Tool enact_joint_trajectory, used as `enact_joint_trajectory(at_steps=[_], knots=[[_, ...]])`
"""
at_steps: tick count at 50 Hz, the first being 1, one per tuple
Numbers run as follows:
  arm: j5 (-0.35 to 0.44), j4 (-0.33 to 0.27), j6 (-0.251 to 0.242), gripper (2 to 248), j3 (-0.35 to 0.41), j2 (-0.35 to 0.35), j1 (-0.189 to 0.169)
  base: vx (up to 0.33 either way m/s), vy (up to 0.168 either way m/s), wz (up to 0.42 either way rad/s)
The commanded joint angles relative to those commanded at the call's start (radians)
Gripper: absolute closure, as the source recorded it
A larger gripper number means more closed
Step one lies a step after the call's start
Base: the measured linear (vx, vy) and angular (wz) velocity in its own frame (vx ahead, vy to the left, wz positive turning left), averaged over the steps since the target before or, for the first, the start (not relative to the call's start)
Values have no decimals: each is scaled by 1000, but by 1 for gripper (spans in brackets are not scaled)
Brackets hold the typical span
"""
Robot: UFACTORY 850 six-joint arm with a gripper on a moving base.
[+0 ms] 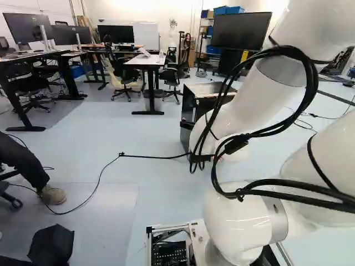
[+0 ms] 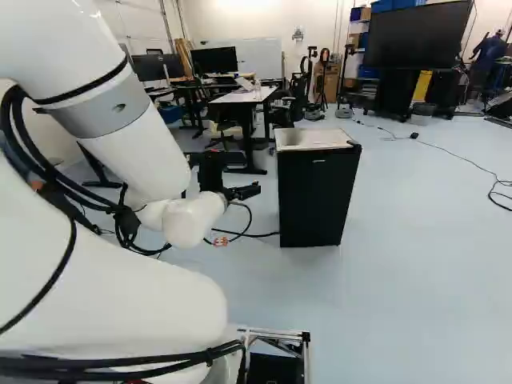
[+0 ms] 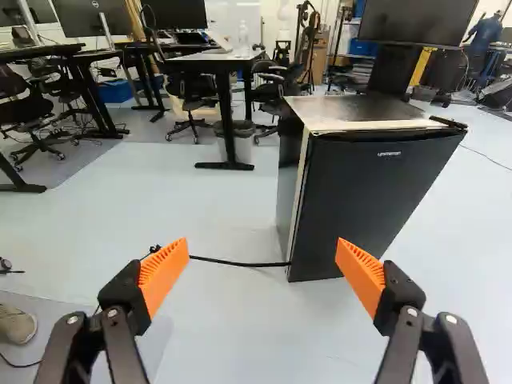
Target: Open the fridge door
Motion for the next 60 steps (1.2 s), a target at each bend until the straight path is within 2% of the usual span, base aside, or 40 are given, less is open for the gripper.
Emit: enact_joint_trajectory(at_steps=[60], knots=[[0, 0, 0, 3, 0, 0, 0, 59, -1, -4]])
